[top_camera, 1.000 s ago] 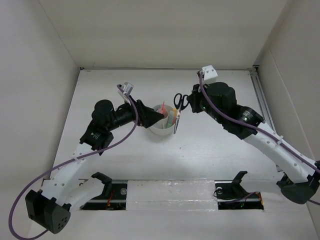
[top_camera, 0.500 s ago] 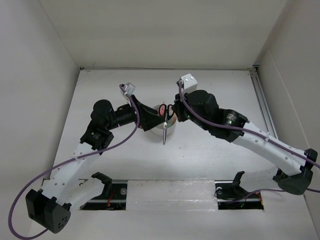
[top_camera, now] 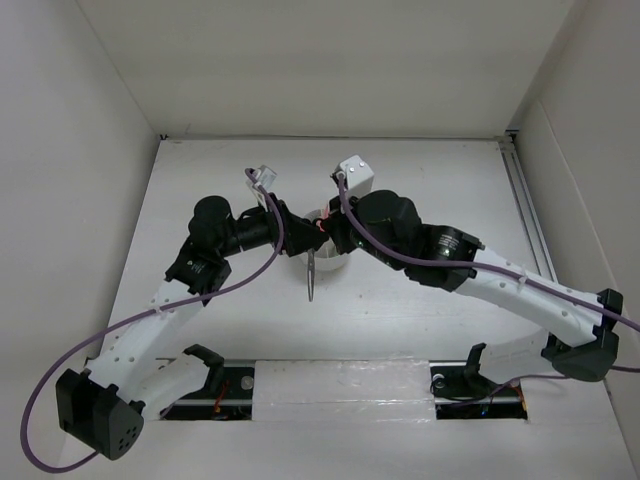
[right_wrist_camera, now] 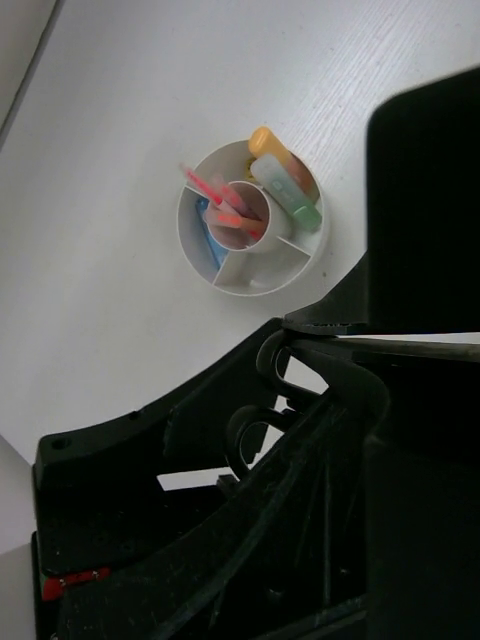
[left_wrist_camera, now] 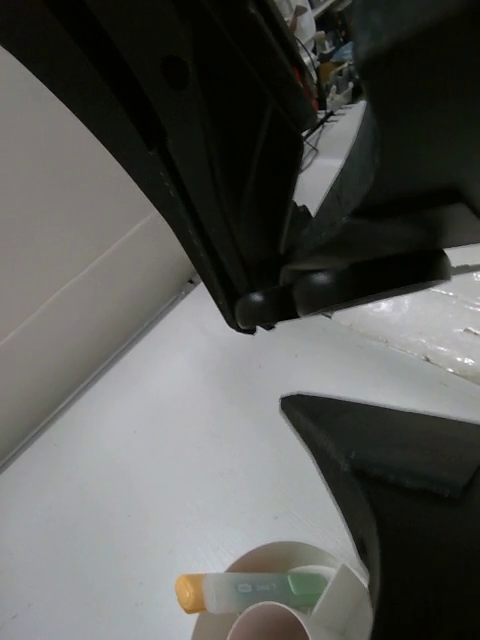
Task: Sort the stationery into containers
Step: Place the scissors in the storage box.
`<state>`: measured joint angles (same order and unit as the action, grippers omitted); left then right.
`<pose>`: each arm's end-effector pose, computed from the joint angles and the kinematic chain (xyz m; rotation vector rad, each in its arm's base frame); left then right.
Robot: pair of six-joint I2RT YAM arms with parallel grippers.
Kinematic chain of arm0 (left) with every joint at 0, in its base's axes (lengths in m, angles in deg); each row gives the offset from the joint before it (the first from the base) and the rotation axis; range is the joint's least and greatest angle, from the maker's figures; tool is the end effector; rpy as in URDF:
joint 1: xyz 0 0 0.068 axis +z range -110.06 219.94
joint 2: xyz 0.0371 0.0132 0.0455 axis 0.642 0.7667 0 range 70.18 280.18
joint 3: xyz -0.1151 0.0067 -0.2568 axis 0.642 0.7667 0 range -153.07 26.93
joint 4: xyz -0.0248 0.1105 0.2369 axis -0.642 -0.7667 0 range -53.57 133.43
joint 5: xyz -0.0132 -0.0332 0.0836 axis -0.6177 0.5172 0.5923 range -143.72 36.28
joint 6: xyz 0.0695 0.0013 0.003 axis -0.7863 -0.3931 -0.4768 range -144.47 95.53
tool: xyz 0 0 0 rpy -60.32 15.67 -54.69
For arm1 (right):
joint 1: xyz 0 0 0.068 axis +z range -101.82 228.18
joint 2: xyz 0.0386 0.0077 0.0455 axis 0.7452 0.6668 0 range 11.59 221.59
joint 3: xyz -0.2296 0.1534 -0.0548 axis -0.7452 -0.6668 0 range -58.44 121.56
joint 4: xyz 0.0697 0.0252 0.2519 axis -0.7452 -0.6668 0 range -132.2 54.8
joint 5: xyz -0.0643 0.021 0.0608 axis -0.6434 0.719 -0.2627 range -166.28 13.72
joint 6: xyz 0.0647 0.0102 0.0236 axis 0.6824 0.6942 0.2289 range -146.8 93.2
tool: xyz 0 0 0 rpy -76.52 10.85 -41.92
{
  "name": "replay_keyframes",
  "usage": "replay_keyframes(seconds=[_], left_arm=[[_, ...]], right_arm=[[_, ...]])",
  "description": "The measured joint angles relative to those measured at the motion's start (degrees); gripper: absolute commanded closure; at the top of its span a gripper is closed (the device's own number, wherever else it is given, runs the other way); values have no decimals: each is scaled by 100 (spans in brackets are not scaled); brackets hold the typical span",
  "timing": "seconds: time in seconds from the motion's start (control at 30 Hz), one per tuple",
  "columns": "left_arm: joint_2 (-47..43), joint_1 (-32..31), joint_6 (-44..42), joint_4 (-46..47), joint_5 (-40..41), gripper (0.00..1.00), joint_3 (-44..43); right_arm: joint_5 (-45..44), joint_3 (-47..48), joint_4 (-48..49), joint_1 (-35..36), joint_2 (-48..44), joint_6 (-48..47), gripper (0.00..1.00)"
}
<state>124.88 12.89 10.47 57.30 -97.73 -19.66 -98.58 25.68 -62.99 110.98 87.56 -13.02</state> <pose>0.1857 -0.1389 0.3724 0.5772 1.5741 -1.4019 0.1600 0.2642 0.4301 -0.5493 1.8431 0.5374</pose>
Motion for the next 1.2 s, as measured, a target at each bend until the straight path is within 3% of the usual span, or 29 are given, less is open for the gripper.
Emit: replay_keyframes(seconds=[0.23, 0.37, 0.4, 0.43, 0.47, 0.5, 0.53, 0.57, 0.77, 1.2], left_arm=[[-4, -24, -4, -127, -66, 97, 0], [-31, -37, -7, -142, -11, 100, 0], [-39, -42, -4, -144, 9, 100, 0], [-46, -46, -7, -146, 35, 100, 0], [-61, -55, -20, -170, 76, 100, 0], [-81, -59, -44, -278, 170, 100, 0], [-92, -57, -61, -358, 299, 100, 0], [-94, -57, -66, -382, 496, 100, 0], [-199, -57, -37, -175, 1711, 100, 44], [-214, -46, -444, 2645, 3705, 100, 1727]], right_arm=[[-122, 28, 0, 195, 153, 13, 100], [-179, 28, 11, 208, 164, 15, 97], [-195, 28, 24, 214, 164, 13, 87], [-216, 26, 39, 216, 164, 24, 53], [-293, 26, 63, 219, 160, 52, 37], [-404, 26, 127, 216, 136, 37, 26], [-494, 22, 166, 212, 61, 66, 9], [-590, 0, 177, 214, -35, 111, 3], [-1196, -549, 225, 236, -1058, 273, 1], [-1526, -2024, 101, 15, -2962, 616, 1]])
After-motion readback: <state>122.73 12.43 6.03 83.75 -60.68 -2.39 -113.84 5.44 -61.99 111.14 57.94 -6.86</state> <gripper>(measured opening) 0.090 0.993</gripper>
